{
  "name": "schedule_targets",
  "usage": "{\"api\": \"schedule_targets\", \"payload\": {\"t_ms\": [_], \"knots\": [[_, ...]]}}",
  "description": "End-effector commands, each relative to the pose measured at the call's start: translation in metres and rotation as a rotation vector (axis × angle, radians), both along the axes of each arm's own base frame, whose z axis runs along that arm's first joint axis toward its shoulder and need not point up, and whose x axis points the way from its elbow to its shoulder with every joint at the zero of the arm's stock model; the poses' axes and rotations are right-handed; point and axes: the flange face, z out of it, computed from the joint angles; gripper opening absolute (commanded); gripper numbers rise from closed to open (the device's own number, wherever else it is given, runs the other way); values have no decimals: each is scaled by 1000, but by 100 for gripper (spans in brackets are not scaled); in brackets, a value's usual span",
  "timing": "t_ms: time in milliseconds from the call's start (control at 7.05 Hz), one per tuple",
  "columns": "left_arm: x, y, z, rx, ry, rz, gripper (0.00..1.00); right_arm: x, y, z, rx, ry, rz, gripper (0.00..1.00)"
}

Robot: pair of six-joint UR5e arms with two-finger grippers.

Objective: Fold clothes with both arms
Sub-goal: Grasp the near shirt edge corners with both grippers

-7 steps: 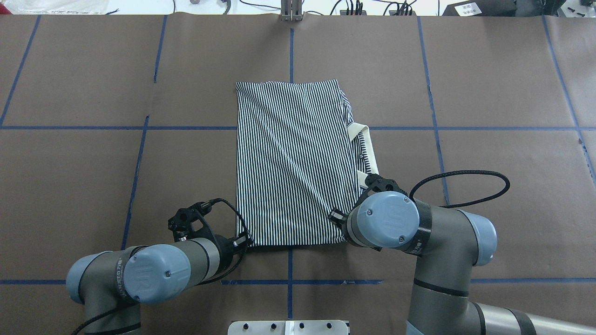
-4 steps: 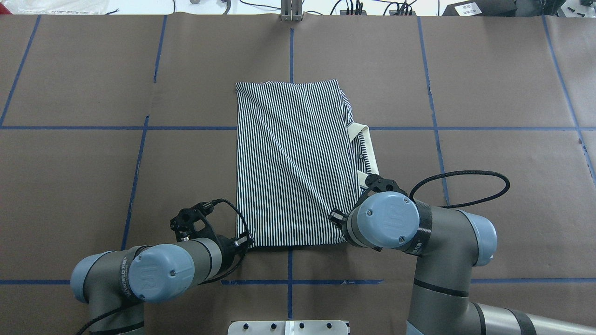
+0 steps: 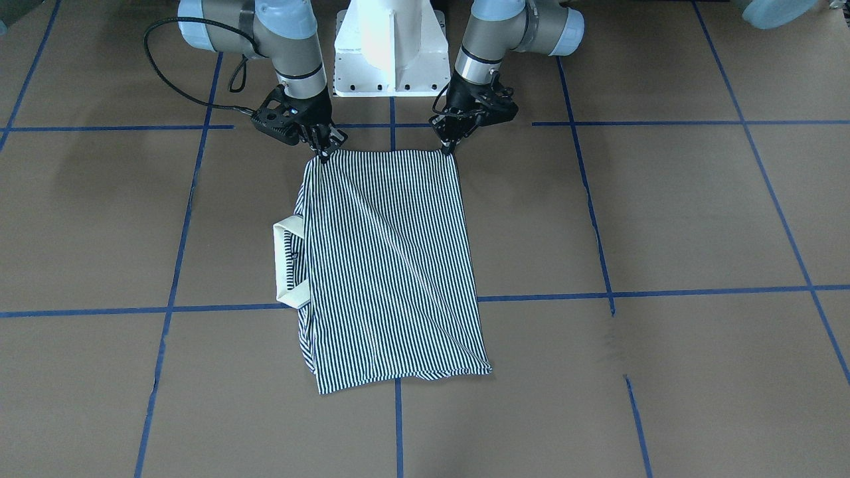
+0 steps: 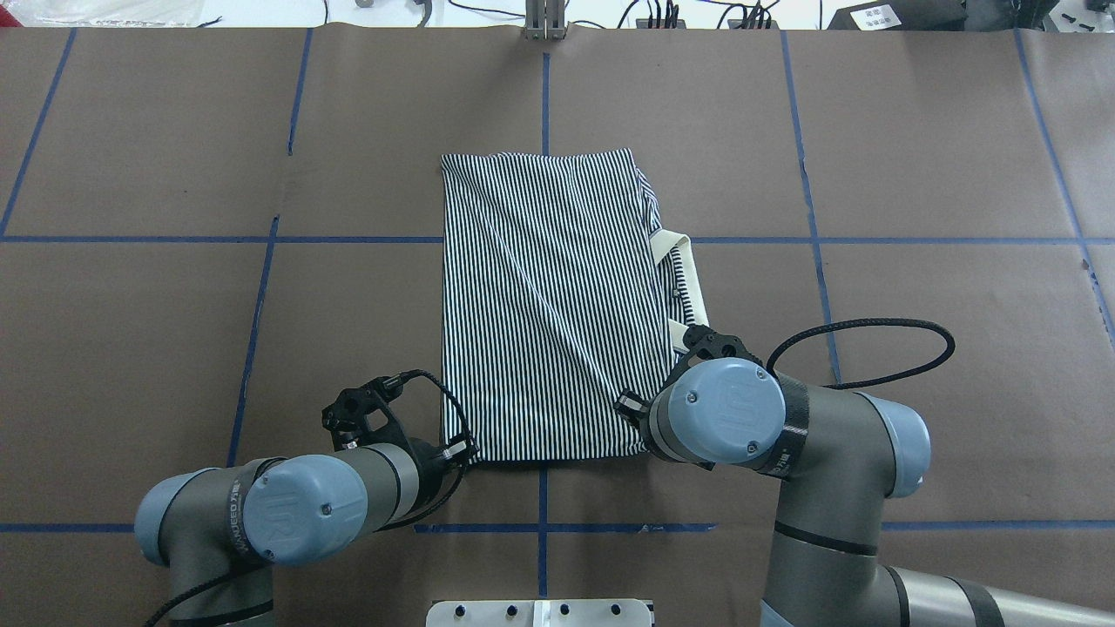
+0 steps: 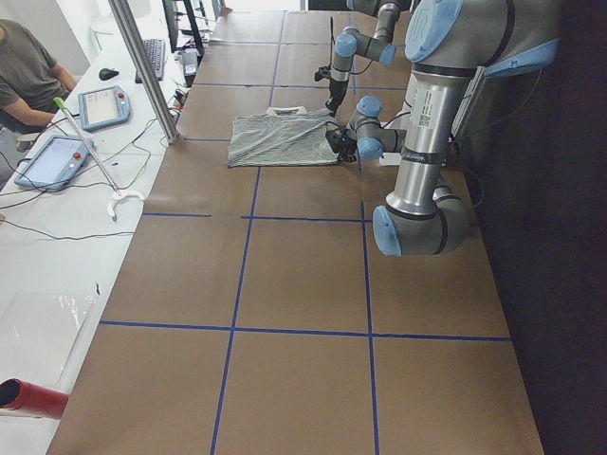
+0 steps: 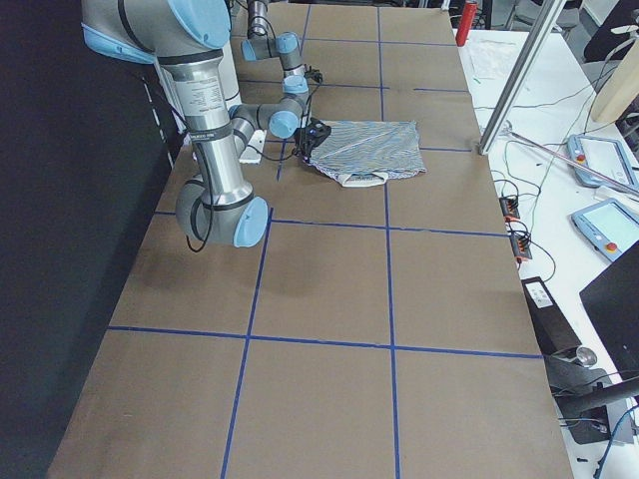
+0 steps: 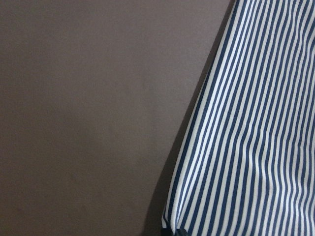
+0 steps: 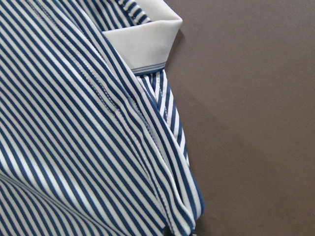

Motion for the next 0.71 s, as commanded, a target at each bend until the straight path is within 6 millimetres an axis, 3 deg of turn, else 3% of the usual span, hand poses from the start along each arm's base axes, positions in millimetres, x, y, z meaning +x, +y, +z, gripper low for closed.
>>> {"api": "schedule_targets", "payload": {"t_ms": [0, 142, 284, 426, 568], "knots": [[-52, 9, -55, 5, 31, 3, 0, 18, 7, 0, 2, -15, -1, 0], [-87, 19, -85, 5, 64, 10, 0, 51, 32, -8, -13, -58, -1, 0], [-97, 27, -97, -17, 78, 46, 0, 82, 42, -33, -22, -87, 8, 0], [-92, 19, -99, -7, 76, 38, 0, 93, 38, -64, -24, -90, 15, 0], [-102, -24, -108, 43, 66, -16, 0, 94, 7, -83, -19, -93, 66, 0]]}}
